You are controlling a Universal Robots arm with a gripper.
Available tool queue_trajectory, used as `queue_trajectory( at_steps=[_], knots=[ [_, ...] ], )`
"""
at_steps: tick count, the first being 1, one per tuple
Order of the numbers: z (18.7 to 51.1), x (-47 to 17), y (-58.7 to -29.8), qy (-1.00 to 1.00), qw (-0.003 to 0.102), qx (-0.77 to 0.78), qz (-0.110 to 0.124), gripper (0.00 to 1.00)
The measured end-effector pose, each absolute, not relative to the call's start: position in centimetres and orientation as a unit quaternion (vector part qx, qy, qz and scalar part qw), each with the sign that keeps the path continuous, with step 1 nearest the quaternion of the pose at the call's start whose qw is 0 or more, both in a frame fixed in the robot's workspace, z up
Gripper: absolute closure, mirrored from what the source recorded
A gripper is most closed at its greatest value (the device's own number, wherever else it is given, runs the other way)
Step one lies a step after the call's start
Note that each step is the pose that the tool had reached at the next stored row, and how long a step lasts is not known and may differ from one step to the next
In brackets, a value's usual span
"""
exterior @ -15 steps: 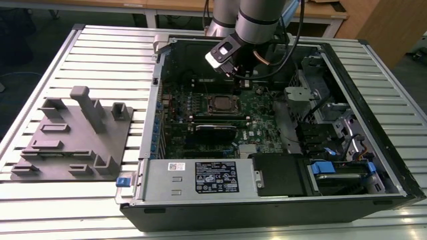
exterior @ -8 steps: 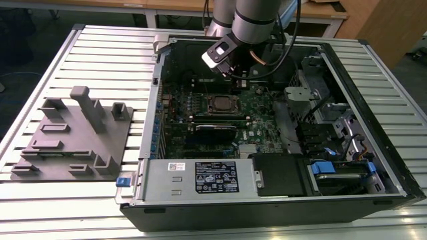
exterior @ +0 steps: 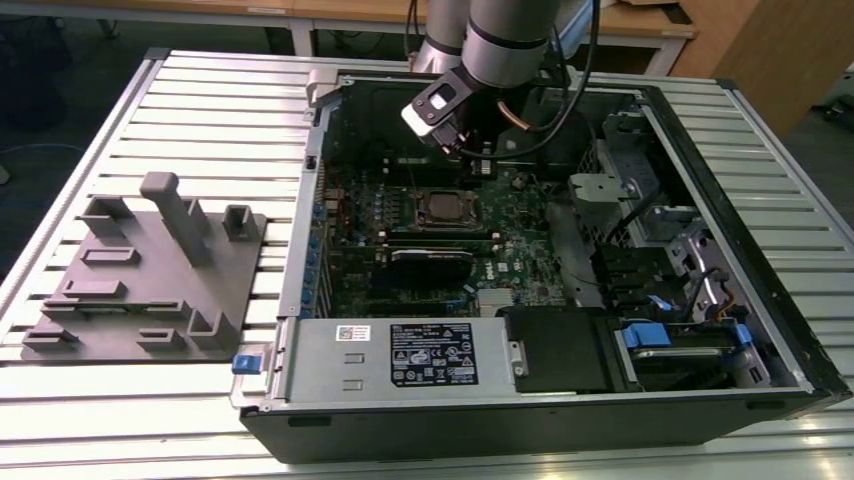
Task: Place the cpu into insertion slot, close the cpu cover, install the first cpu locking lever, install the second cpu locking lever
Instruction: 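Close the cpu cover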
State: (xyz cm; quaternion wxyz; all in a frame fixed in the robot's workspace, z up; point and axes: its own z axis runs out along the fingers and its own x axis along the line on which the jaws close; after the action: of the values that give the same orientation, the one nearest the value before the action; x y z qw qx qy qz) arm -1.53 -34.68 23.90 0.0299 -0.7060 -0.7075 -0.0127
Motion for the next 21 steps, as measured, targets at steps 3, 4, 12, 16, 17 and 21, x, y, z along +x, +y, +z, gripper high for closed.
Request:
queue_trajectory(
  at_steps=[3,4,12,16,17,21],
  knots=[
    [23.9,-1.8,-34.7,-0.707,0.03,-0.706,-0.013,0.89],
    [23.9,-1.9,-34.7,-0.707,0.03,-0.706,-0.013,0.89],
    [23.9,-2.6,-34.7,-0.707,0.03,-0.706,-0.013,0.89],
    [23.9,-2.7,-34.7,-0.707,0.03,-0.706,-0.013,0.89],
    [23.9,-2.7,-34.7,-0.708,0.03,-0.706,-0.013,0.89],
    [23.9,-2.7,-34.7,-0.707,0.03,-0.706,-0.013,0.89]
  ],
)
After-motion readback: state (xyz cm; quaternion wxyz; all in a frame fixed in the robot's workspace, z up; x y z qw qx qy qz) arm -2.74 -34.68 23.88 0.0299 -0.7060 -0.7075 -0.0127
